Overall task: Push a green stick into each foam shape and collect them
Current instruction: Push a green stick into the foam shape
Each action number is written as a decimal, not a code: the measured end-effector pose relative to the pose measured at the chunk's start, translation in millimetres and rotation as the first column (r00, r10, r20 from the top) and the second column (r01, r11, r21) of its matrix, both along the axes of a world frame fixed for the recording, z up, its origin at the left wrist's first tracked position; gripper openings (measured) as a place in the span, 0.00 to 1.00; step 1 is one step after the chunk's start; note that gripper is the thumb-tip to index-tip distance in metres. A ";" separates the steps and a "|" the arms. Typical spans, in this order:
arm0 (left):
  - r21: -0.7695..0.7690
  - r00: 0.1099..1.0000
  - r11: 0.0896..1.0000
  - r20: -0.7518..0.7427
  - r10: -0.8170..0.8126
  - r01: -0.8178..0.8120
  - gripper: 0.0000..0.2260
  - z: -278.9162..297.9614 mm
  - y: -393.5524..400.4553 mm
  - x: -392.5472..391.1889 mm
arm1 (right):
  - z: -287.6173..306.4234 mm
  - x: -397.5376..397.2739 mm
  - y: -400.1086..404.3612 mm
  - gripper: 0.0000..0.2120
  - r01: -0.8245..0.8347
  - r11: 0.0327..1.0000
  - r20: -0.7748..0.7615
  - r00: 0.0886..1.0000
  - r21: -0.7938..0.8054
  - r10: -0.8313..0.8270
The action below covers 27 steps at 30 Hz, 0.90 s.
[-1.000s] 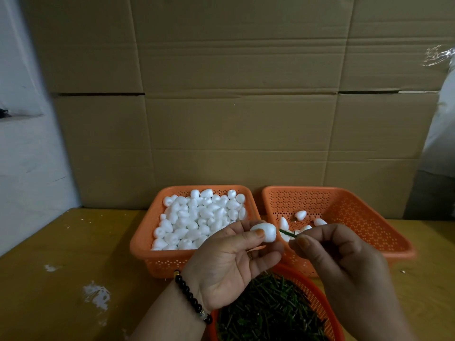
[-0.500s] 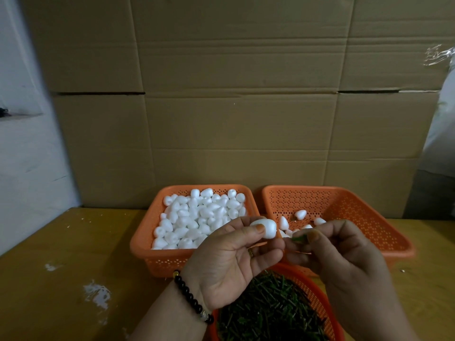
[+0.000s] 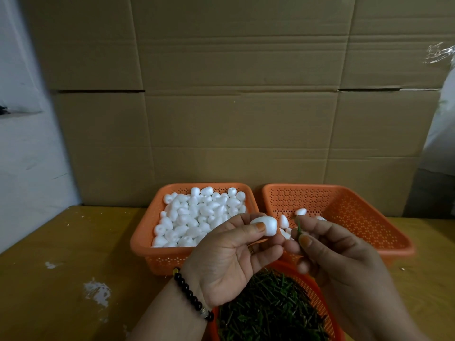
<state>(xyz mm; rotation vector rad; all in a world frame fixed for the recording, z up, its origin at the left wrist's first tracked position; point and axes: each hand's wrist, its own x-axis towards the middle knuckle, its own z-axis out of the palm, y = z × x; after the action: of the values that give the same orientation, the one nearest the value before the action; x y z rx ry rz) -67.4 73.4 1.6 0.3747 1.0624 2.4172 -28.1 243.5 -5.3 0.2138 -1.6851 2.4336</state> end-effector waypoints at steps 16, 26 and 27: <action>-0.090 0.997 0.994 -0.054 0.051 -0.056 0.08 -0.9 2.8 0.5 | -5.0 1.3 1.7 0.16 0.352 0.805 -0.306 0.926 0.478 -0.222; -0.145 0.994 0.984 -0.055 0.093 -0.100 0.11 -3.1 3.9 -0.6 | -6.5 1.0 1.3 0.18 0.584 0.532 -0.542 0.801 0.613 -0.254; -0.143 0.994 0.984 -0.053 0.095 -0.102 0.12 -3.2 3.9 -0.7 | -7.0 0.7 1.3 0.18 0.590 0.527 -0.553 0.795 0.611 -0.249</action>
<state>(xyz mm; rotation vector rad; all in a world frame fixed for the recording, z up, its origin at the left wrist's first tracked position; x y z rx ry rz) -68.1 77.3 -1.7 0.3368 1.2978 2.4080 -27.4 244.8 -12.3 0.3190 -2.1210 1.0855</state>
